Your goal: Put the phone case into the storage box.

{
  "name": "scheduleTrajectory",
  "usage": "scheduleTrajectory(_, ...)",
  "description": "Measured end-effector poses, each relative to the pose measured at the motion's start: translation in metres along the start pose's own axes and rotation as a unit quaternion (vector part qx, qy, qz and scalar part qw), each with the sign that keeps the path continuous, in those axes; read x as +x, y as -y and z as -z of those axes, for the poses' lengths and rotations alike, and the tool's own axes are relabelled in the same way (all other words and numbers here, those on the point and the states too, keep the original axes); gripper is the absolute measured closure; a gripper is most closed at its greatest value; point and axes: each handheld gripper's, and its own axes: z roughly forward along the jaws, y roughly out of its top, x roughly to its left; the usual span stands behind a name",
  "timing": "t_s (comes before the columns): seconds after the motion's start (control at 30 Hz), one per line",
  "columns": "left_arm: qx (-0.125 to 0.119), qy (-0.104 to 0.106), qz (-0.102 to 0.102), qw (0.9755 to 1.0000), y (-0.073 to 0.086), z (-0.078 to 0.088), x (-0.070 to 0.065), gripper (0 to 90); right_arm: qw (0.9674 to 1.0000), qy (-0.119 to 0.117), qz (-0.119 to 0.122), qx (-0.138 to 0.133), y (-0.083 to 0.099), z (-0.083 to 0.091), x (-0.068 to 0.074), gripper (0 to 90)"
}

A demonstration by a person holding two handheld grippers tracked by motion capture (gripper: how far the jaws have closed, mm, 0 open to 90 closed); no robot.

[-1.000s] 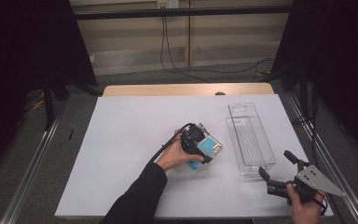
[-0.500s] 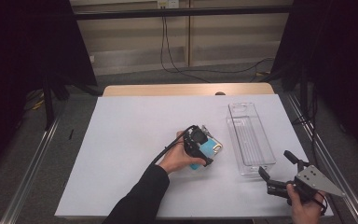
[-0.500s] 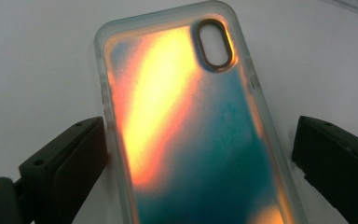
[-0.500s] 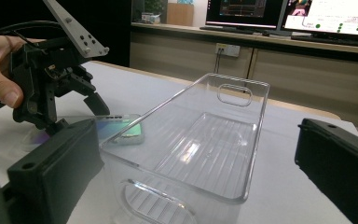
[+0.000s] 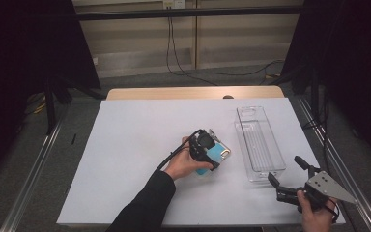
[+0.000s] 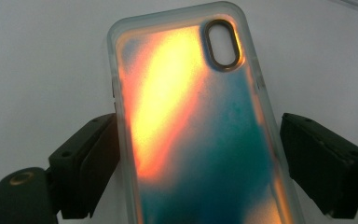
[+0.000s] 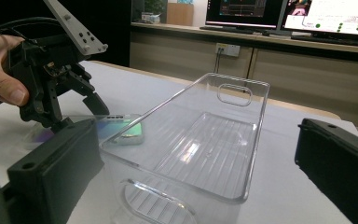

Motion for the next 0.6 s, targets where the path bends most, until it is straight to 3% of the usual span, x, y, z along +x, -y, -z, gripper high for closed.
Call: scheduleTrajectory(0.6,-0.002,0.001,-0.006,1.0000,0.0025,0.0040,0.0011,16.8,1.0000,0.001,0.001,0.000,0.0002,0.0002,-0.0004,0.0)
